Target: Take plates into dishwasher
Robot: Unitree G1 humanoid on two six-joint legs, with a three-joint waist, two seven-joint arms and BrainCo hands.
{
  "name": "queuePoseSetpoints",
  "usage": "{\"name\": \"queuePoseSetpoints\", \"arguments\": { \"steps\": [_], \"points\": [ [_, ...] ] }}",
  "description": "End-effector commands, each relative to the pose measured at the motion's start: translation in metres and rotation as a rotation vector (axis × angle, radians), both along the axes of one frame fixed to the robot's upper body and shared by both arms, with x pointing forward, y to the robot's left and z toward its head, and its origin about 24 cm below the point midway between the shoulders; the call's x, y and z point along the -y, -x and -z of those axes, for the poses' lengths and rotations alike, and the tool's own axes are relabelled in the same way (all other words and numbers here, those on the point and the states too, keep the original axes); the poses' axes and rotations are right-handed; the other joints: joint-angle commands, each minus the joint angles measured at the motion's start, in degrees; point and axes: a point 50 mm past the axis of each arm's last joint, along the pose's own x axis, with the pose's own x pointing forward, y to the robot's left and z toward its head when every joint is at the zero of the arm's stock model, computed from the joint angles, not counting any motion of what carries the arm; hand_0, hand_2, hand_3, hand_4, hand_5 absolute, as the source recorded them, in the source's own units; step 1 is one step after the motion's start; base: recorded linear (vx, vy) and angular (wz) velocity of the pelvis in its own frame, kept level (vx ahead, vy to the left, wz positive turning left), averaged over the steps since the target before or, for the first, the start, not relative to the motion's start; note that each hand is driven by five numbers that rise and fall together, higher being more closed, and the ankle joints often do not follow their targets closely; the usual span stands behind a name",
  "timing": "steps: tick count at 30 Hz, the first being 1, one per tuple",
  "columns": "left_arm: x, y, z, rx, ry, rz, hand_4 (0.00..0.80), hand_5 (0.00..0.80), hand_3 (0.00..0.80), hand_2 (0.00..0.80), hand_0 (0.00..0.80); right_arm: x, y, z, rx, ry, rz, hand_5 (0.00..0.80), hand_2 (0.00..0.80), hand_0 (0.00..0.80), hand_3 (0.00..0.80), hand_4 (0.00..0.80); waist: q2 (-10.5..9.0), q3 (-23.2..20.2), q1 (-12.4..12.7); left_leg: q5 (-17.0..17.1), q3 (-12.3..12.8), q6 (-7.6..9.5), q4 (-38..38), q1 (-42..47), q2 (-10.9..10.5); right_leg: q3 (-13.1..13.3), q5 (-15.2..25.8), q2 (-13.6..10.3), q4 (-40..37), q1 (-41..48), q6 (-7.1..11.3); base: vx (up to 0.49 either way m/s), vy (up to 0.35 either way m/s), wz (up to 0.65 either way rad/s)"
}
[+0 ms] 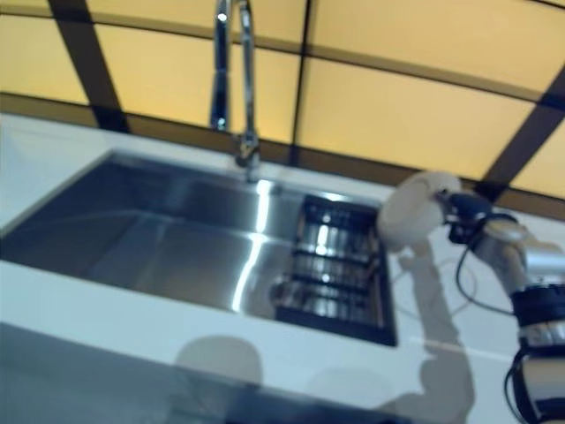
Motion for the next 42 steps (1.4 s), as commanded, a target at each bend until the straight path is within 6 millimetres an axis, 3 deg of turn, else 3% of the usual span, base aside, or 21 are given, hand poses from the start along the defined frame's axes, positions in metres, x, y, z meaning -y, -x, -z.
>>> {"name": "queuePoseSetpoints", "arguments": {
  "steps": [1,6,11,12,14,20,24,29,31,37,40,42],
  "points": [
    [-0.004,-0.001,-0.001,0.020,-0.008,-0.013,0.000,0.000,0.000,0.000,0.000,0.006,0.010,-0.060,0.212,0.105,-0.001,0.800,0.800,0.800,0.800,0.800,0.00,-4.14,0.70,-6.81,-0.97,-0.76,7.70,-2.46,1.97,0.27,-0.78,-2.70,6.77,-1.33,4.19,-0.119,0.154,-0.20],
    [-0.006,0.002,0.000,0.008,-0.018,-0.012,0.000,0.000,0.000,0.000,0.000,0.007,0.015,-0.073,0.280,0.128,0.013,0.800,0.800,0.800,0.800,0.800,-0.56,-4.93,-0.17,-7.69,-1.05,0.00,8.35,-2.80,0.66,2.25,1.68,-3.06,5.93,-2.93,5.28,-0.072,0.123,-0.21],
    [-0.010,0.010,0.001,-0.021,-0.032,-0.010,0.000,0.000,0.000,0.000,0.000,0.011,0.020,-0.079,0.305,0.168,0.042,0.800,0.800,0.800,0.800,0.800,-0.83,-5.43,-0.98,-8.13,-0.22,-0.18,8.19,-2.59,0.35,2.54,4.17,-2.98,5.31,-5.18,5.81,-0.007,0.077,-0.26],
    [-0.015,0.017,0.001,-0.042,-0.049,-0.024,0.000,0.000,0.000,0.000,0.000,0.014,0.024,-0.083,0.325,0.217,0.080,0.800,0.800,0.800,0.800,0.800,-1.10,-5.27,-1.60,-8.53,1.45,-0.33,7.73,-1.91,0.43,0.55,6.00,-3.14,5.98,-7.38,6.16,-0.031,0.078,-0.46],
    [-0.020,0.020,0.001,-0.052,-0.059,-0.044,0.000,0.000,0.000,0.000,0.000,0.013,0.026,-0.087,0.344,0.227,0.088,0.800,0.800,0.800,0.800,0.800,-1.23,-5.18,-1.84,-8.53,3.16,-0.23,7.21,-1.68,0.65,-1.05,6.61,-3.24,7.03,-8.47,6.23,-0.050,0.065,-0.59],
    [-0.028,0.023,-0.001,-0.062,-0.064,-0.091,0.000,0.000,0.000,0.000,0.000,0.016,0.037,-0.097,0.365,0.262,0.129,0.800,0.800,0.800,0.800,0.800,-1.39,-5.78,-1.52,-7.64,8.17,0.32,6.45,-2.45,2.20,-4.88,4.89,-4.89,10.69,-7.19,5.31,-0.105,0.006,-0.48],
    [-0.028,0.025,-0.001,-0.059,-0.062,-0.108,0.000,0.000,0.000,0.000,0.000,0.021,0.044,-0.100,0.366,0.294,0.139,0.800,0.800,0.800,0.800,0.800,-1.40,-6.72,-1.20,-7.00,10.51,0.42,6.91,-3.81,3.48,-5.43,3.94,-6.54,12.51,-4.74,4.95,-0.158,-0.059,-0.07],
    [-0.029,0.019,-0.002,-0.043,-0.060,-0.113,0.000,0.000,0.000,0.000,0.000,0.030,0.055,-0.112,0.360,0.407,0.198,0.800,0.800,0.800,0.800,0.800,-1.96,-8.10,-0.89,-6.13,13.47,0.13,7.23,-5.33,5.18,-5.21,5.50,-9.54,14.36,-1.94,6.11,-0.126,-0.107,-0.84],
    [-0.031,0.016,-0.004,-0.035,-0.068,-0.110,0.000,0.000,0.000,0.000,0.000,0.036,0.064,-0.125,0.359,0.544,0.250,0.800,0.800,0.800,0.800,0.800,-2.34,-8.88,-1.48,-5.15,14.95,-0.35,6.07,-5.31,6.32,-4.79,6.20,-10.12,14.43,-1.16,7.03,-0.096,-0.199,-0.57],
    [-0.039,0.012,-0.009,-0.017,-0.102,-0.127,0.000,0.000,0.000,0.000,0.000,0.032,0.090,-0.165,0.419,0.894,0.337,0.800,0.800,0.800,0.800,0.800,-3.60,-9.83,-2.84,-3.47,17.35,-1.33,4.21,-4.93,8.28,-5.25,3.79,-7.60,11.73,-0.90,7.42,-0.113,-0.266,-0.68],
    [-0.042,0.013,-0.010,-0.021,-0.111,-0.132,0.000,0.000,0.000,0.000,0.000,0.007,0.102,-0.185,0.537,1.136,0.299,0.800,0.800,0.800,0.800,0.800,-3.68,-10.00,-3.44,-2.74,17.43,-1.90,4.20,-5.05,9.33,-5.38,1.17,-5.44,10.87,-0.87,7.00,-0.102,-0.268,-0.92],
    [-0.040,0.016,-0.008,-0.026,-0.105,-0.128,0.000,0.000,0.000,0.000,0.000,0.003,0.101,-0.183,0.519,1.076,0.255,0.800,0.800,0.800,0.800,0.800,-3.37,-10.16,-3.79,-2.09,17.32,-2.36,3.68,-4.90,9.98,-5.17,-0.55,-4.29,10.46,-0.95,6.72,-0.076,-0.189,-0.70]
  ]
}}
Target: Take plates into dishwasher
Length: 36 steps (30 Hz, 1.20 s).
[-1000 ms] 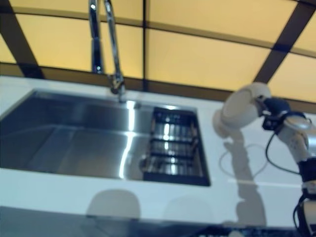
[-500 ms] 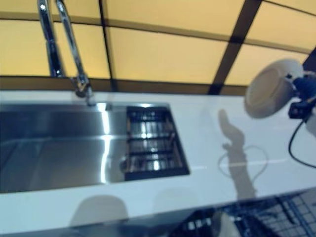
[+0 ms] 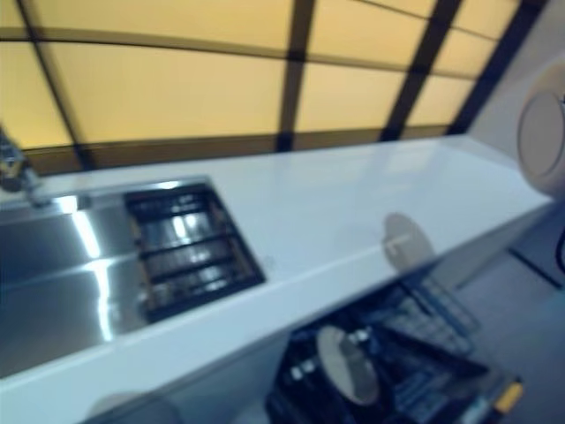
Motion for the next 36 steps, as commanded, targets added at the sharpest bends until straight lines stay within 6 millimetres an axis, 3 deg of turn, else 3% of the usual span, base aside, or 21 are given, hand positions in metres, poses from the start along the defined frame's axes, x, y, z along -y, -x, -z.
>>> {"name": "queuePoseSetpoints", "arguments": {
  "steps": [1,8,14,20,26,36],
  "points": [
    [-0.004,-0.011,-0.005,0.042,-0.022,0.015,0.000,0.000,0.000,0.000,0.000,-0.013,0.018,-0.025,0.076,0.124,-0.038,0.800,0.800,0.800,0.800,0.800,0.13,-2.67,-1.11,-1.49,-5.31,-0.33,1.15,-0.35,2.55,2.35,1.67,-0.78,6.96,-2.87,-0.58,-0.067,-0.170,-0.20],
    [0.009,-0.009,0.002,0.049,0.006,0.032,0.000,0.000,0.000,0.000,0.000,-0.018,0.016,0.005,-0.017,0.199,-0.089,0.800,0.800,0.800,0.800,0.800,1.99,-2.24,-2.32,0.50,-5.55,-2.62,0.48,-0.42,4.55,2.38,-2.93,1.81,4.63,-1.59,-3.38,-0.066,-0.093,0.00],
    [0.015,-0.019,0.002,0.066,0.022,0.067,0.000,0.000,0.000,0.000,0.000,-0.022,0.016,0.033,-0.162,0.224,-0.175,0.800,0.800,0.800,0.800,0.800,2.90,-1.76,-3.85,1.35,-5.59,-3.95,0.58,-0.87,5.23,2.89,-3.01,2.47,3.39,-2.17,-4.59,-0.055,-0.044,-0.04],
    [0.020,-0.028,0.001,0.084,0.033,0.101,0.000,0.000,0.000,0.000,0.000,-0.027,0.014,0.067,-0.269,0.191,-0.260,0.800,0.800,0.800,0.800,0.800,3.67,-1.13,-5.09,1.40,-5.57,-4.34,0.43,-0.79,5.10,3.35,-2.44,2.83,2.56,-3.28,-5.04,-0.049,-0.036,0.02],
    [0.024,-0.039,-0.002,0.119,0.037,0.122,0.000,0.000,0.000,0.000,0.000,-0.038,0.009,0.116,-0.385,0.129,-0.357,0.800,0.800,0.800,0.800,0.800,4.72,0.32,-5.77,1.28,-5.92,-4.31,0.30,-1.03,4.70,3.77,-1.69,3.42,1.96,-4.73,-5.17,-0.074,-0.033,0.00],
    [0.027,-0.062,-0.011,0.183,0.042,0.153,0.000,0.000,0.000,0.000,0.000,-0.056,-0.007,0.179,-0.491,0.038,-0.387,0.800,0.800,0.800,0.800,0.800,6.41,3.47,-4.96,1.94,-7.71,-4.23,-0.64,-2.61,3.84,3.59,-1.41,3.60,2.29,-6.55,-4.85,-0.082,-0.027,0.05]
  ]
}}
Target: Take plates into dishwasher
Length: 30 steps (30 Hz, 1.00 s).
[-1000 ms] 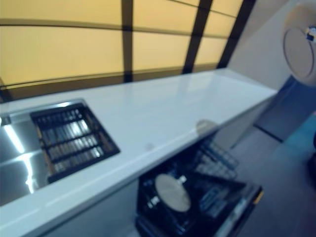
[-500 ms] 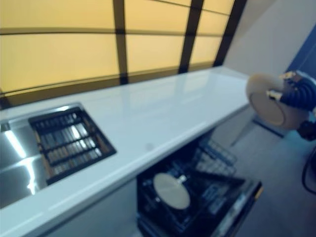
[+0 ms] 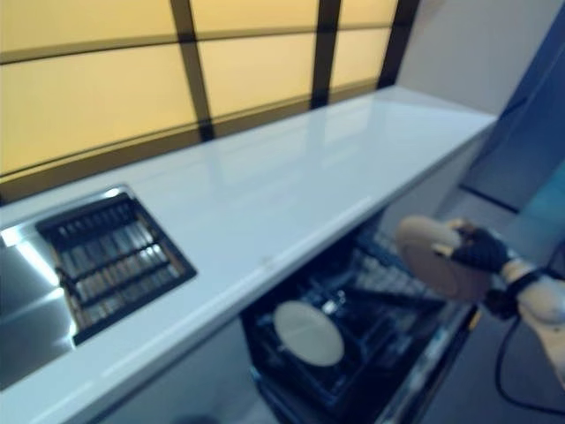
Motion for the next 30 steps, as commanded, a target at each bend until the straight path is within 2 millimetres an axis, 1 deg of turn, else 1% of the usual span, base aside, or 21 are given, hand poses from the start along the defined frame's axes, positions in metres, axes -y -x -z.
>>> {"name": "queuePoseSetpoints", "arguments": {
  "steps": [1,2,3,6,10,13,20,22,25,26,30],
  "points": [
    [-0.009,-0.036,-0.016,0.101,-0.033,0.047,0.000,0.000,0.000,0.000,0.000,-0.012,-0.011,-0.017,0.122,0.035,-0.023,0.800,0.800,0.800,0.800,0.800,-0.47,2.04,2.62,-2.54,-3.10,-3.05,1.52,0.63,3.53,1.29,-0.46,0.49,5.68,-4.13,0.82,-0.096,-0.019,0.19],
    [-0.008,-0.039,-0.017,0.107,-0.032,0.052,0.000,0.000,0.000,0.000,0.000,-0.013,-0.013,-0.011,0.113,0.025,-0.015,0.800,0.800,0.800,0.800,0.800,-0.34,2.40,2.75,-2.47,-3.34,-2.98,1.46,0.42,3.42,1.14,-0.53,0.45,5.85,-4.31,0.80,-0.089,-0.023,0.18],
    [-0.006,-0.044,-0.019,0.116,-0.030,0.064,0.000,0.000,0.000,0.000,0.000,-0.015,-0.018,0.000,0.101,0.016,0.002,0.800,0.800,0.800,0.800,0.800,-0.03,3.01,3.13,-2.41,-3.69,-2.90,1.48,0.03,3.23,0.81,-0.64,0.37,6.11,-4.51,0.75,-0.071,-0.020,0.16],
    [-0.003,-0.048,-0.020,0.122,-0.026,0.081,0.000,0.000,0.000,0.000,0.000,-0.014,-0.024,0.012,0.084,-0.016,0.028,0.800,0.800,0.800,0.800,0.800,0.45,3.64,3.63,-2.50,-4.25,-2.74,1.59,-0.21,2.93,0.08,-0.86,0.16,6.58,-4.64,0.72,-0.030,-0.019,0.10],
    [0.002,-0.056,-0.022,0.139,-0.018,0.100,0.000,0.000,0.000,0.000,0.000,-0.015,-0.034,0.019,0.078,-0.028,0.052,0.800,0.800,0.800,0.800,0.800,1.08,4.35,4.27,-2.60,-4.88,-2.67,2.21,-0.87,2.72,-0.72,-1.04,-0.30,7.24,-5.03,0.69,-0.019,-0.011,0.10],
    [0.008,-0.065,-0.025,0.163,-0.008,0.125,0.000,0.000,0.000,0.000,0.000,-0.018,-0.044,0.024,0.075,-0.061,0.073,0.800,0.800,0.800,0.800,0.800,1.88,5.42,4.97,-2.72,-5.75,-2.57,3.02,-1.93,2.42,-1.18,-1.24,-0.75,8.15,-5.82,0.50,-0.030,-0.006,0.08],
    [0.014,-0.078,-0.031,0.196,-0.004,0.150,0.000,0.000,0.000,0.000,0.000,-0.020,-0.057,0.023,0.122,-0.069,0.131,0.800,0.800,0.800,0.800,0.800,2.99,7.12,5.77,-2.26,-6.90,-2.49,3.01,-3.43,2.06,-1.72,-1.59,-1.22,9.39,-7.19,0.38,-0.043,-0.015,0.11],
    [0.016,-0.078,-0.031,0.200,-0.002,0.157,0.000,0.000,0.000,0.000,0.000,-0.014,-0.060,0.019,0.150,-0.051,0.171,0.800,0.800,0.800,0.800,0.800,3.50,7.45,6.19,-1.99,-7.27,-2.50,2.76,-3.84,1.94,-2.06,-2.04,-1.43,10.03,-7.38,0.27,-0.014,0.002,0.12],
    [0.015,-0.077,-0.030,0.200,-0.001,0.155,0.000,0.000,0.000,0.000,0.000,-0.010,-0.062,0.015,0.161,-0.039,0.193,0.800,0.800,0.800,0.800,0.800,3.75,7.49,6.29,-1.83,-7.42,-2.54,2.59,-3.96,1.87,-2.24,-2.42,-1.69,10.63,-7.51,0.22,0.007,0.015,0.09],
    [0.015,-0.074,-0.029,0.197,0.002,0.156,0.000,0.000,0.000,0.000,0.000,-0.004,-0.062,0.010,0.169,-0.014,0.215,0.800,0.800,0.800,0.800,0.800,3.97,7.49,6.40,-1.81,-7.58,-2.55,2.61,-4.04,1.75,-2.44,-2.72,-2.03,11.30,-7.70,0.20,0.018,0.024,0.05],
    [0.014,-0.072,-0.029,0.193,0.006,0.151,0.000,0.000,0.000,0.000,0.000,0.005,-0.063,0.002,0.176,0.019,0.250,0.800,0.800,0.800,0.800,0.800,4.48,7.61,6.59,-1.92,-7.85,-2.47,3.10,-4.11,1.65,-2.69,-3.44,-2.73,13.20,-8.38,0.05,0.021,0.024,0.06]
  ]
}}
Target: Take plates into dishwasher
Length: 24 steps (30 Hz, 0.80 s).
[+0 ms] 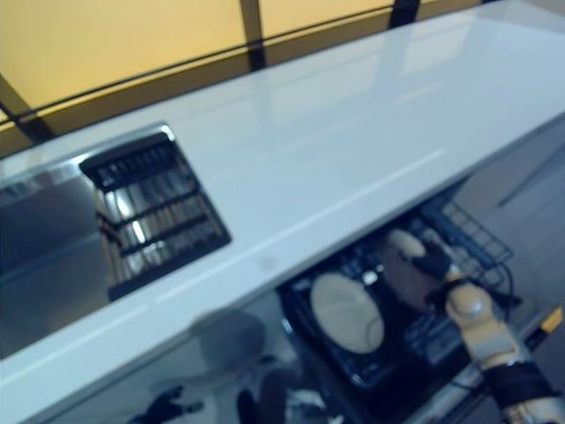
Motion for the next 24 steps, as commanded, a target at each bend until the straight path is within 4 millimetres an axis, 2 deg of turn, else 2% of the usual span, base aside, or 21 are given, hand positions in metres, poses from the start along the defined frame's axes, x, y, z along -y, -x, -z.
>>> {"name": "queuePoseSetpoints", "arguments": {
  "steps": [1,9,16,24],
  "points": [
    [-0.005,-0.011,-0.007,0.035,-0.019,0.016,0.000,0.000,0.000,0.000,0.000,0.013,-0.008,-0.049,0.145,0.149,0.051,0.800,0.800,0.800,0.800,0.800,0.25,-1.44,1.82,-3.59,-2.21,-3.20,3.17,0.58,3.03,1.09,-3.17,-2.43,13.21,-7.46,-0.10,0.031,0.026,0.04],
    [-0.004,-0.003,-0.004,0.029,0.006,0.000,0.000,0.000,0.000,0.000,0.000,0.033,-0.007,-0.063,0.148,0.223,0.138,0.800,0.800,0.800,0.800,0.800,1.74,-0.96,2.33,-2.92,-2.49,-3.51,3.11,0.56,3.39,0.73,-5.03,-2.97,16.19,-7.91,-0.84,0.020,0.012,0.07],
    [-0.007,0.012,0.003,-0.020,0.003,-0.019,0.000,0.000,0.000,0.000,0.000,0.058,0.005,-0.075,0.140,0.285,0.241,0.800,0.800,0.800,0.800,0.800,1.65,-1.73,2.26,-2.60,-2.20,-3.98,2.69,1.55,3.91,0.05,-5.53,-3.28,16.58,-6.93,-0.93,0.048,0.009,0.04],
    [-0.008,0.017,0.005,-0.029,0.010,-0.027,0.000,0.000,0.000,0.000,0.000,0.069,0.011,-0.076,0.121,0.332,0.274,0.800,0.800,0.800,0.800,0.800,1.44,-2.34,2.05,-2.84,-1.89,-3.96,3.18,2.40,4.23,0.12,-5.72,-3.39,16.97,-6.34,-1.00,0.060,0.007,0.01]
  ]
}}
